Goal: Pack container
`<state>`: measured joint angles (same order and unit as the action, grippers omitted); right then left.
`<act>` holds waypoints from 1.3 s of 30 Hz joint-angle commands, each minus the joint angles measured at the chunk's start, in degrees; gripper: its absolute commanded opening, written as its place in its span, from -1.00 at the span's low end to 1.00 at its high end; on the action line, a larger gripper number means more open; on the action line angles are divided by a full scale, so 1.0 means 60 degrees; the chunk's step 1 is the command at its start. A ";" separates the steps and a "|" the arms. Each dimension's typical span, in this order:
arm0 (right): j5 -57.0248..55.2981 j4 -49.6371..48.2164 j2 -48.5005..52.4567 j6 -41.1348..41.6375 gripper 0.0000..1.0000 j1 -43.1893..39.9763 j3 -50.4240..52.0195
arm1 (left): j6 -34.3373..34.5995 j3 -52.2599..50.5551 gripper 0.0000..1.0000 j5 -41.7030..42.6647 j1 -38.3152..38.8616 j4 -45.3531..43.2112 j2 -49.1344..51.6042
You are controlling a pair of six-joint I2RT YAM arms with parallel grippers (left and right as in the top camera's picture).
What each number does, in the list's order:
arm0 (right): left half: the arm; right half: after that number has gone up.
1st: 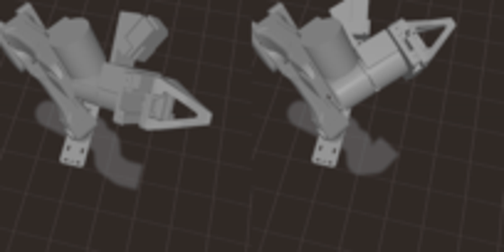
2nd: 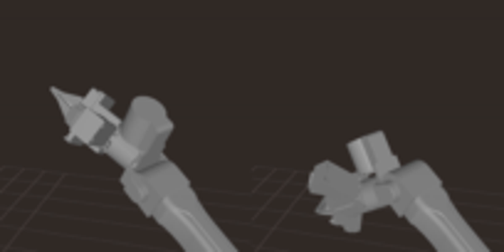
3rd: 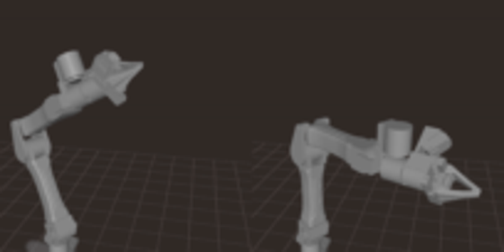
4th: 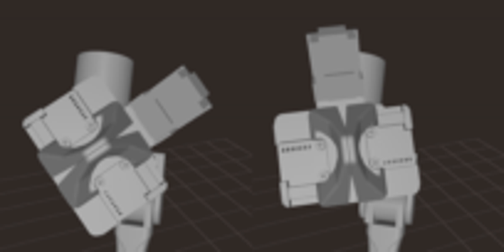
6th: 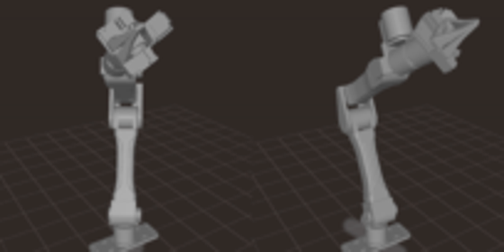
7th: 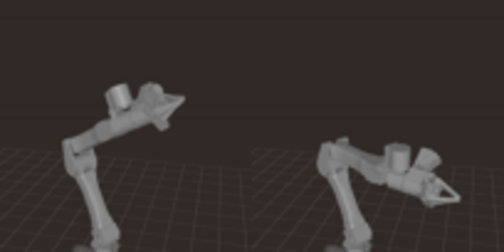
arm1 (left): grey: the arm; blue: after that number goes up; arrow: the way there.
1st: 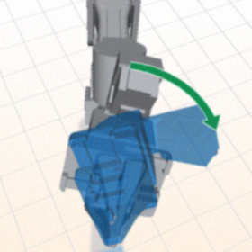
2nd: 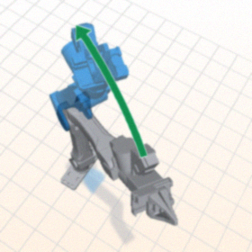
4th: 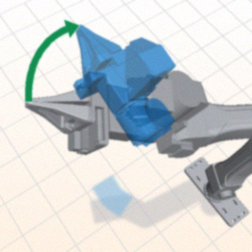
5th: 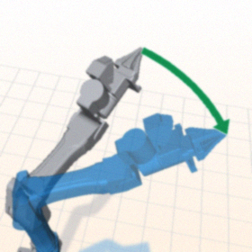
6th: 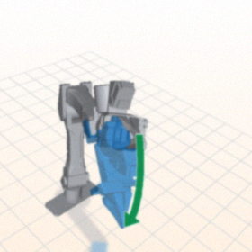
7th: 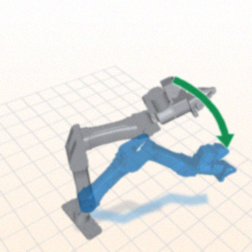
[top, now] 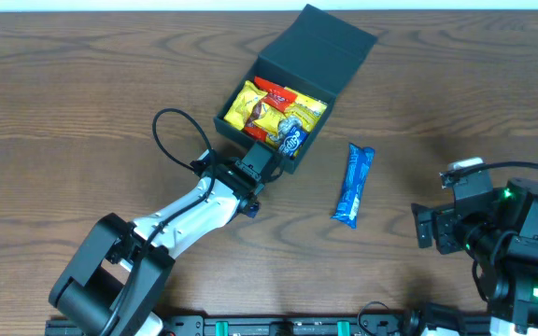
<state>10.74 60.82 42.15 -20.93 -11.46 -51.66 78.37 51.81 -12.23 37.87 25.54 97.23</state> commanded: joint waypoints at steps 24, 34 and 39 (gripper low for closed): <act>0.0109 0.0011 -0.0011 0.0124 0.98 -0.0084 0.0004 | 0.0015 -0.0062 -0.25 -0.0208 -0.0076 0.0233 0.0670; 0.0109 0.0011 -0.0011 0.0124 0.99 -0.0084 0.0004 | 0.0011 -0.0058 -0.57 -0.0321 -0.0076 0.0233 0.0670; 0.0109 0.0011 -0.0011 0.0124 0.98 -0.0084 0.0004 | 0.0011 -0.0051 -0.58 -0.0317 -0.0076 0.0193 0.0670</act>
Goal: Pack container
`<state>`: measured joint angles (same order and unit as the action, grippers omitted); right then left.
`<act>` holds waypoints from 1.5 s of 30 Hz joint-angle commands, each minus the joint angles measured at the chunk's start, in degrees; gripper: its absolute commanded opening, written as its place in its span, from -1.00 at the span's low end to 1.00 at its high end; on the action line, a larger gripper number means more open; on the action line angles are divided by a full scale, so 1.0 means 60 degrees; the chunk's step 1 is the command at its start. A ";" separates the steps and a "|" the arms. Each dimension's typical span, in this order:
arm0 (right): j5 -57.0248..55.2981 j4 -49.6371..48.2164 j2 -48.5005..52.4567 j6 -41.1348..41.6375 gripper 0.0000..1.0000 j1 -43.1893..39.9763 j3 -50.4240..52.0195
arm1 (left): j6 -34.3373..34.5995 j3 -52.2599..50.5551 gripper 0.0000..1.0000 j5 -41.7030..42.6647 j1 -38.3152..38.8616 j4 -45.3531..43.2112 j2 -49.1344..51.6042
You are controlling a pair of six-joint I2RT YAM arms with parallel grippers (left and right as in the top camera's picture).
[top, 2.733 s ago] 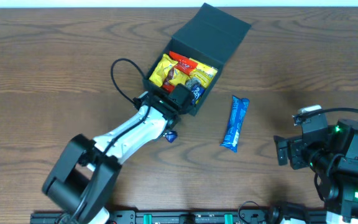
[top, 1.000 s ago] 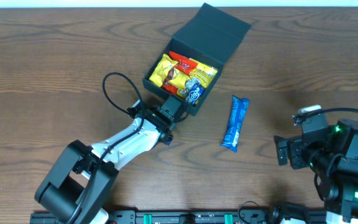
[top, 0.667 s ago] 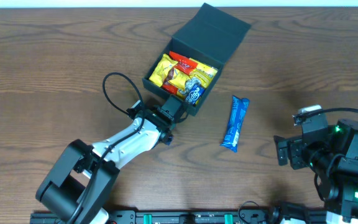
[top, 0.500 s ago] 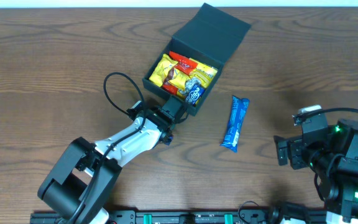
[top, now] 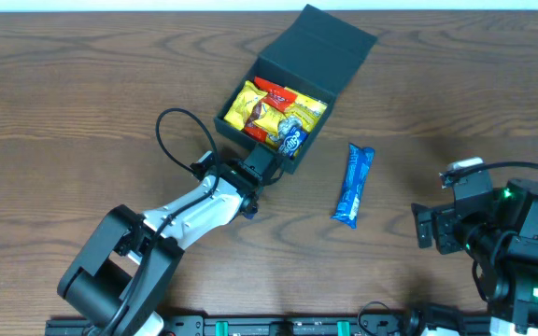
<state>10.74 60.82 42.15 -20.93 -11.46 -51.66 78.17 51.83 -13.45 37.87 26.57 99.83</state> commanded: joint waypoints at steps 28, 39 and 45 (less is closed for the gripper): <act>0.0109 0.0011 -0.0011 0.0124 0.98 -0.0084 0.0004 | -0.1082 0.4747 -0.67 -0.0328 -0.0142 0.3107 0.0073; 0.0109 0.0011 -0.0011 0.0124 0.99 -0.0084 0.0004 | -0.1537 0.7832 -0.70 -0.0994 -0.0248 0.3432 0.1679; 0.0109 0.0011 -0.0011 0.0124 0.98 -0.0084 0.0004 | -0.1534 0.9464 -0.70 -0.0965 -0.0324 0.3570 0.2925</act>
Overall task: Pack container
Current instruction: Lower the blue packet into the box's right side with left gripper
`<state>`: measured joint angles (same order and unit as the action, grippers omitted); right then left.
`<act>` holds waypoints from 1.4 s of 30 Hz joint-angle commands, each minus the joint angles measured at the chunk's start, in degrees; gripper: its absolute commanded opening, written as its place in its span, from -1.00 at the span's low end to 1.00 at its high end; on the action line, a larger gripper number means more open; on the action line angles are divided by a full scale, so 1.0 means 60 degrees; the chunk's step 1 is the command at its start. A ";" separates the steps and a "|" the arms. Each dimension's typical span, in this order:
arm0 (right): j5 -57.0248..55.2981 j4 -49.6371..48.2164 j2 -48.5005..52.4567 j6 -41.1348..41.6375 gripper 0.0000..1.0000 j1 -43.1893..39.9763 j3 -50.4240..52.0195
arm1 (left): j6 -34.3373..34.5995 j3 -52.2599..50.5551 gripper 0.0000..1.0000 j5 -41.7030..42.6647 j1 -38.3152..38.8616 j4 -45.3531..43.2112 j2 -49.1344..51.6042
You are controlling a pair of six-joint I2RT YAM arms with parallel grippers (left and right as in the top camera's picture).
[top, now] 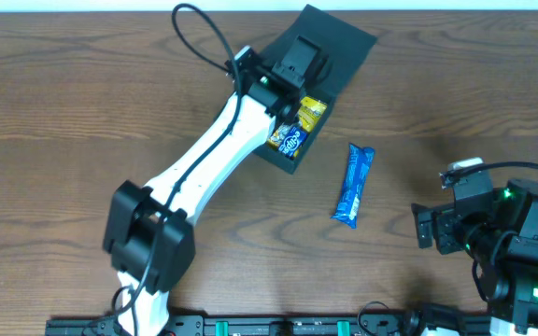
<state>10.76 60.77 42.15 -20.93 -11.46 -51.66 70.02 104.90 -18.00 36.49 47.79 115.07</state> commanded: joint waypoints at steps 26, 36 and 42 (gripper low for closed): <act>0.0106 0.0018 -0.0011 0.0124 0.99 -0.0084 0.0004 | 0.1701 0.2932 -0.64 0.1515 -0.0393 0.0168 0.3785; 0.0106 0.0018 -0.0011 0.0124 0.98 -0.0084 0.0004 | 0.1577 0.2958 -0.44 0.1220 -0.0382 0.0331 0.3858; 0.0106 0.0018 -0.0011 0.0124 0.99 -0.0084 0.0004 | 0.1581 0.2958 -0.03 0.1177 -0.0372 0.0259 0.3858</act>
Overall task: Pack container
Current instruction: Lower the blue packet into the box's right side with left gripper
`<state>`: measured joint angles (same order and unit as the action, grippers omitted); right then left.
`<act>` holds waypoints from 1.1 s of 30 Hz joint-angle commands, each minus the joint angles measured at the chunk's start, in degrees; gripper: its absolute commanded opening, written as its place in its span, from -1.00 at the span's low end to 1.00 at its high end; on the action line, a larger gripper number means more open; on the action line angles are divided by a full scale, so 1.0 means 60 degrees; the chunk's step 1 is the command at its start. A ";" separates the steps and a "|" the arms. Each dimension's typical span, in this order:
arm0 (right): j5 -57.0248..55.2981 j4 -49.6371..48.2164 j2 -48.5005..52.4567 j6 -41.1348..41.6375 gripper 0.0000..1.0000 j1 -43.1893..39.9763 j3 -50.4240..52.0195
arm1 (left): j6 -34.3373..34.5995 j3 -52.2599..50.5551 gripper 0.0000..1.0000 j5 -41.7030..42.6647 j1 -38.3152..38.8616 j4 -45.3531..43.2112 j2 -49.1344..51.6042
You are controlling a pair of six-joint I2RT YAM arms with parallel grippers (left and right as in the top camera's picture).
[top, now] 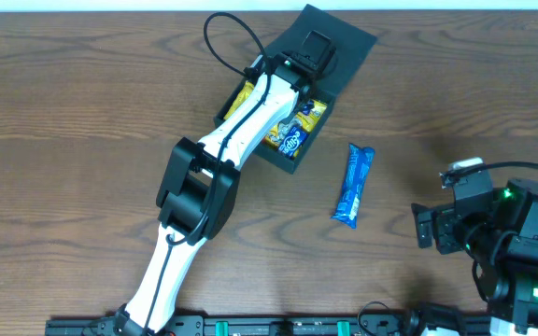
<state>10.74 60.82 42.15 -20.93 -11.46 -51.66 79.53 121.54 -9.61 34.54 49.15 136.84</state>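
The dark box (pixel 286 162) stands open at the table's back centre. Yellow snack packets (pixel 312 110) and a blue-and-white packet (pixel 292 140) lie inside it. My left arm stretches across the box and hides much of its contents. My left gripper (pixel 318 45) is over the opened lid (pixel 355 42); its jaws cannot be made out from above. A blue snack bar (pixel 353 184) lies on the table to the right of the box. My right gripper (pixel 426 229) rests at the front right, far from the bar and box.
The table is brown wood (pixel 82 112). The left arm's black cable (pixel 222 23) loops up behind the box's left side. The right arm's base (pixel 521 243) fills the front right corner.
My left gripper has shifted a little farther back and to the right over the lid, and the arm lies more steeply across the box. The blue bar and right arm have not moved.
My left gripper sat low on the table against the box's front left corner at the two oldest moments. Then the arm was stretched over the box with the gripper near the lid's hinge. Now it is farther out over the lid.
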 commanded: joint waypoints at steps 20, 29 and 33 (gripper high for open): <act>0.0109 0.0011 -0.0011 0.0124 0.99 -0.0084 0.0004 | -0.0193 0.0182 -0.03 -0.0900 0.0087 -0.0929 0.0273; 0.0113 0.0011 -0.0011 0.0124 0.99 -0.0084 0.0004 | -0.0259 0.0182 0.00 -0.0849 0.0124 -0.1424 0.0630; 0.0109 0.0011 -0.0011 0.0124 0.98 -0.0084 0.0004 | -0.0255 0.0182 0.00 -0.0645 0.0124 -0.1450 0.0823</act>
<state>10.74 60.82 42.15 -20.93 -11.46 -51.66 79.02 121.54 -13.72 35.09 40.64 140.09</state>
